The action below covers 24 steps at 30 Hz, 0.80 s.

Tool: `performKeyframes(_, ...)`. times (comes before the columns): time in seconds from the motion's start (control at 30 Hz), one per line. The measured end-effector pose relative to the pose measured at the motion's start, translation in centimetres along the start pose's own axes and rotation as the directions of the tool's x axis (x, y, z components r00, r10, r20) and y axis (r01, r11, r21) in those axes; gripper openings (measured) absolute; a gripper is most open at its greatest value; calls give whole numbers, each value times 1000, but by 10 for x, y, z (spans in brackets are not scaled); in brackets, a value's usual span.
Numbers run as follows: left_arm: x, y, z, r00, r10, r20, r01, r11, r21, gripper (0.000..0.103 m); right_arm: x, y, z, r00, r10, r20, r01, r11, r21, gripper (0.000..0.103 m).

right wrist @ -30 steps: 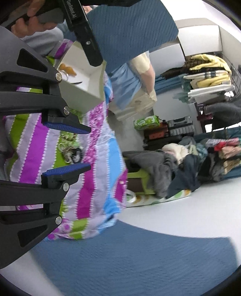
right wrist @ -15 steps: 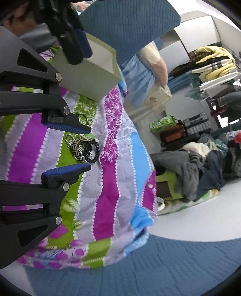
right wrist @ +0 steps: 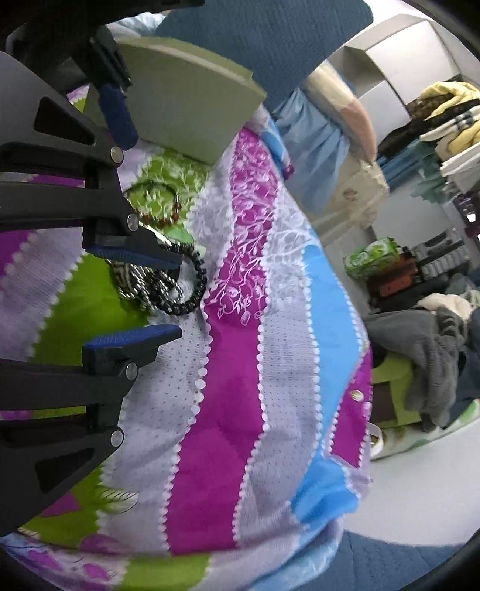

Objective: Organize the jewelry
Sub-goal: 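Return to the pile and close the right tool on a black beaded bracelet, then grasp the red bead bracelet with the left tool while the right tool holds the black coil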

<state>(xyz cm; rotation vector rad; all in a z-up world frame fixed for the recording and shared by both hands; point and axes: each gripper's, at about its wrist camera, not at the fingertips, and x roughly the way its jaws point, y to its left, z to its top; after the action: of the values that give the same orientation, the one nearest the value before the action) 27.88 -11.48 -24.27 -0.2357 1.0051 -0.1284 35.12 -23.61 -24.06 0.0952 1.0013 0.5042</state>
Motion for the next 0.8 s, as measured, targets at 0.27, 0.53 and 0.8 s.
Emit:
performKeyframes(0.27,18,7,6,1000,19,5,-19,1000,-9,58,28,1,3,998,-7,-64,5,999,-32,9)
performKeyframes(0.53,31,11,10,999,47,-1,-47,999,12,47,16,-3,6,1000,-26,-14,25,1000,-15,7)
performKeyframes(0.8,30,-2,16,998,53,31,-56,994,89,38,6,-17,9,997,-73,25,72,997,35,7)
